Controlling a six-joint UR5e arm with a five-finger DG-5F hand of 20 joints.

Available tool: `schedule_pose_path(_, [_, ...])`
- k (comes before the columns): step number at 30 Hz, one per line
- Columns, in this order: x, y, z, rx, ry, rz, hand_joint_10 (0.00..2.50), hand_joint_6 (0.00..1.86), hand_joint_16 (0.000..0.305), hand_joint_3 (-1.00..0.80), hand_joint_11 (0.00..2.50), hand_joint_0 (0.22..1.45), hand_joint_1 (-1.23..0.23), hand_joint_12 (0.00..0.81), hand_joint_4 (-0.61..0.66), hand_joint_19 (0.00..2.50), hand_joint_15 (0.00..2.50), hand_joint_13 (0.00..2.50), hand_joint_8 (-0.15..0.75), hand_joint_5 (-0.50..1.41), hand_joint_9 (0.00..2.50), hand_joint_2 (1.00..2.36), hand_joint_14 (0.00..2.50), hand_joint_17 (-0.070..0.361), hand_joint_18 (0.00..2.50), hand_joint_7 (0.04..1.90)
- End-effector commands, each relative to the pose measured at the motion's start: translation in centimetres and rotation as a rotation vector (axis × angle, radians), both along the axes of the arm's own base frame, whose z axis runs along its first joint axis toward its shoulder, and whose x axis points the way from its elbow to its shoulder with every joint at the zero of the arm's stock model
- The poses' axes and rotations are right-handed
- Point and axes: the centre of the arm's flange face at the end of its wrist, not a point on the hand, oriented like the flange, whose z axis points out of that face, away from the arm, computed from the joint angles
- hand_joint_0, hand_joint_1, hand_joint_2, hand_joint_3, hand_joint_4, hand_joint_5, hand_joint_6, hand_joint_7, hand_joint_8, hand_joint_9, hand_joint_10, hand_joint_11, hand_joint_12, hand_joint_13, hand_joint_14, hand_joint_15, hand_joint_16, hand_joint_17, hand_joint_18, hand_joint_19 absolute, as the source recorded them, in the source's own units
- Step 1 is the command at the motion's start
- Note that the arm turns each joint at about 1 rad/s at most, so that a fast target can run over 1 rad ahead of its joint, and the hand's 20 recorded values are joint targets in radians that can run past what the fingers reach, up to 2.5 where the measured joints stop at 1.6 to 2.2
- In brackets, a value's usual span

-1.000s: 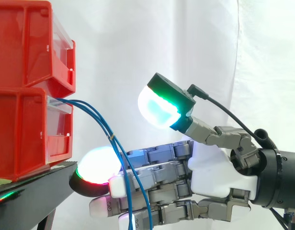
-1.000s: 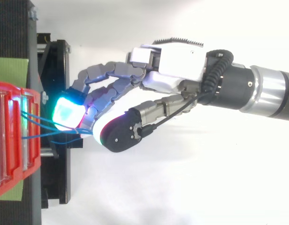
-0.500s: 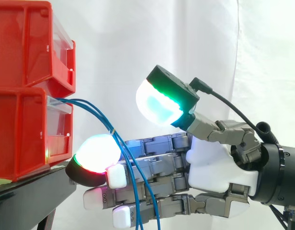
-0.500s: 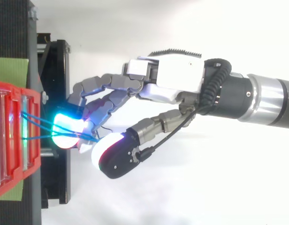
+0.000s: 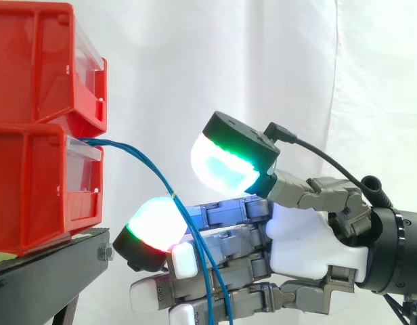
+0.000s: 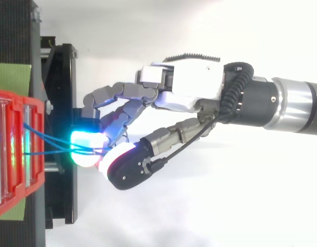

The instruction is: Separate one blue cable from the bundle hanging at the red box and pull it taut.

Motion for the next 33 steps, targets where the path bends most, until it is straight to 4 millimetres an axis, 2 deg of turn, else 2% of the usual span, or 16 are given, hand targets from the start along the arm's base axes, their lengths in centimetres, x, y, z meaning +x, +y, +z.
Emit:
schedule_pose_path(1, [-0.1,-0.4,-0.1,0.005,0.007,0.002,0.01,0.67,0.042,-0.34,0.61,0.64,-0.64,0.344,0.16,0.50,0.35,0.72,0.347,-0.15,0.91,1.01,0.01,0.093,0.62,1.00])
schedule_pose_path(4, [-0.1,-0.8,0.0,0.009,0.007,-0.002,0.01,0.83,0.042,-0.32,0.62,0.64,-0.67,0.347,0.18,0.50,0.36,0.72,0.348,-0.20,0.88,1.01,0.01,0.094,0.62,0.80])
schedule_pose_path(10, [-0.1,-1.0,0.0,0.010,0.009,-0.001,0.01,0.94,0.042,-0.25,0.67,0.64,-0.70,0.351,0.16,0.52,0.39,0.74,0.356,-0.22,0.86,1.02,0.01,0.095,0.64,0.78])
schedule_pose_path(16, [-0.6,-1.2,1.7,0.006,0.028,0.011,0.01,0.98,0.042,-0.18,0.71,0.67,-0.74,0.348,0.11,0.54,0.42,0.76,0.355,-0.22,0.84,1.02,0.02,0.095,0.67,0.82])
schedule_pose_path(19, [-1.0,-1.3,2.6,0.005,0.045,0.009,0.01,0.99,0.042,-0.21,0.77,0.69,-0.75,0.348,0.12,0.55,0.42,0.78,0.357,-0.22,0.86,1.02,0.02,0.095,0.69,0.79])
schedule_pose_path(22, [-1.1,-1.3,2.5,0.004,0.060,0.009,0.01,0.99,0.042,-0.30,0.79,0.71,-0.76,0.351,0.13,0.54,0.42,0.79,0.363,-0.22,0.90,1.01,0.01,0.095,0.70,0.79])
schedule_pose_path(25, [-1.1,-1.3,2.4,0.001,0.063,0.009,0.01,0.99,0.042,-0.49,0.81,0.69,-0.76,0.352,0.16,0.55,0.43,0.81,0.365,-0.20,0.94,1.00,0.02,0.094,0.72,0.78])
schedule_pose_path(29, [-1.1,-1.4,2.4,0.001,0.063,0.004,0.01,0.95,0.043,-0.50,0.81,0.58,-0.70,0.357,0.17,0.55,0.44,0.81,0.374,-0.20,0.99,1.00,0.01,0.097,0.72,0.81])
schedule_pose_path(33, [-1.1,-1.3,2.4,0.009,0.063,0.005,0.01,0.94,0.045,-0.50,0.80,0.55,-0.66,0.368,0.17,0.56,0.44,0.82,0.379,-0.19,1.00,1.00,0.01,0.101,0.73,0.81])
